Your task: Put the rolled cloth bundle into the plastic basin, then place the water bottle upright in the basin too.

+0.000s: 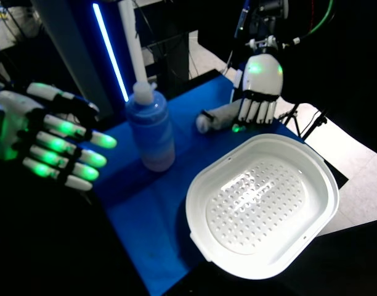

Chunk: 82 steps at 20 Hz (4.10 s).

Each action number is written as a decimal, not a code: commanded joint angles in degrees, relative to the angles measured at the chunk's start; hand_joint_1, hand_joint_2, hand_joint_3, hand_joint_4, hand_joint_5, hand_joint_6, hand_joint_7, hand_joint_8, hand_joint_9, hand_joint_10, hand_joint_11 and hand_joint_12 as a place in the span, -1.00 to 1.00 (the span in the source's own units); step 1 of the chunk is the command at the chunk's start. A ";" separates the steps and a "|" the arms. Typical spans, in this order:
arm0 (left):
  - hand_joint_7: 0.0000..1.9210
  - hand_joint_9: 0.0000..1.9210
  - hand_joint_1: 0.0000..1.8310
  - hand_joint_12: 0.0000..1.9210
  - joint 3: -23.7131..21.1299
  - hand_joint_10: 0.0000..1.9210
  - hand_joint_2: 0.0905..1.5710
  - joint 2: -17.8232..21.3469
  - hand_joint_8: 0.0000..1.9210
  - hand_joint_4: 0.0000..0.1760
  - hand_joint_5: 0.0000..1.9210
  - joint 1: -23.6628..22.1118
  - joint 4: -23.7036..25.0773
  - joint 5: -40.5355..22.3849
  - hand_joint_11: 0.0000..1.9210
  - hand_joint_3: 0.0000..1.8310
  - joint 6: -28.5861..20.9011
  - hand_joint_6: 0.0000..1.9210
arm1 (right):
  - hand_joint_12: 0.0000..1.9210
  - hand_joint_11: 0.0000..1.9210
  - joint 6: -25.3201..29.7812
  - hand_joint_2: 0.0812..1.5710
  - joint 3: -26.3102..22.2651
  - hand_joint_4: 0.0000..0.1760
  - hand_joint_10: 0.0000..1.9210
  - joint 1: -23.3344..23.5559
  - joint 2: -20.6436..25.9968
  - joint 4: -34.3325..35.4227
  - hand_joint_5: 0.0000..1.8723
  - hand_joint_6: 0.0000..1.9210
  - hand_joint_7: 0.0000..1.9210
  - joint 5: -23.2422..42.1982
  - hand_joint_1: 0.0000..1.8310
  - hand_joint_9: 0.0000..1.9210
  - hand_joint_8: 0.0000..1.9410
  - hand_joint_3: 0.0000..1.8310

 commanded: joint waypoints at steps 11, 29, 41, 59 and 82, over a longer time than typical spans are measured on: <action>0.30 0.50 -0.58 1.00 -2.48 1.00 0.67 4.33 1.00 1.00 -0.02 -7.80 -4.33 -22.23 0.64 -1.00 0.27 1.00 | -0.81 -0.76 0.37 0.73 0.53 -0.28 -0.99 0.50 -0.34 -0.03 -0.62 -1.00 -0.68 7.10 -0.52 -0.70 -1.00 -1.00; 0.07 0.29 0.83 1.00 16.34 1.00 -0.07 -11.56 1.00 1.00 -0.18 -22.87 -16.02 -9.26 0.43 -0.15 10.17 1.00 | -0.92 -0.75 1.21 0.74 2.07 -0.23 -1.00 0.51 -1.81 -0.38 -0.62 -1.00 -0.62 7.04 -0.51 -0.71 -1.00 -1.00; -0.06 0.14 0.62 1.00 34.22 1.00 0.44 -25.91 1.00 1.00 -0.32 -23.67 -21.79 4.46 0.34 -0.97 10.12 1.00 | -0.94 -0.71 2.74 0.73 3.28 -0.31 -1.00 0.53 -2.81 -0.51 -0.63 -1.00 -0.65 6.90 -0.58 -0.68 -1.00 -1.00; -0.42 -0.57 -0.31 0.30 38.99 -0.30 0.29 -28.96 -0.63 0.17 -0.35 -22.89 -20.72 9.13 -0.97 -1.00 10.09 -1.00 | -0.97 -0.72 4.05 0.73 4.01 -0.33 -1.00 0.57 -3.65 -0.70 -0.60 -1.00 -0.62 6.91 -0.53 -0.69 -1.00 -1.00; -1.00 -1.00 -0.31 -1.00 -5.11 -1.00 -0.03 5.70 -1.00 1.00 -1.00 15.02 -37.12 -51.12 -1.00 -1.00 5.55 -1.00 | -0.98 -0.76 6.41 0.07 4.02 1.00 -1.00 8.17 -7.10 -2.43 -0.93 -0.99 -0.98 6.96 -0.11 -0.90 -1.00 -1.00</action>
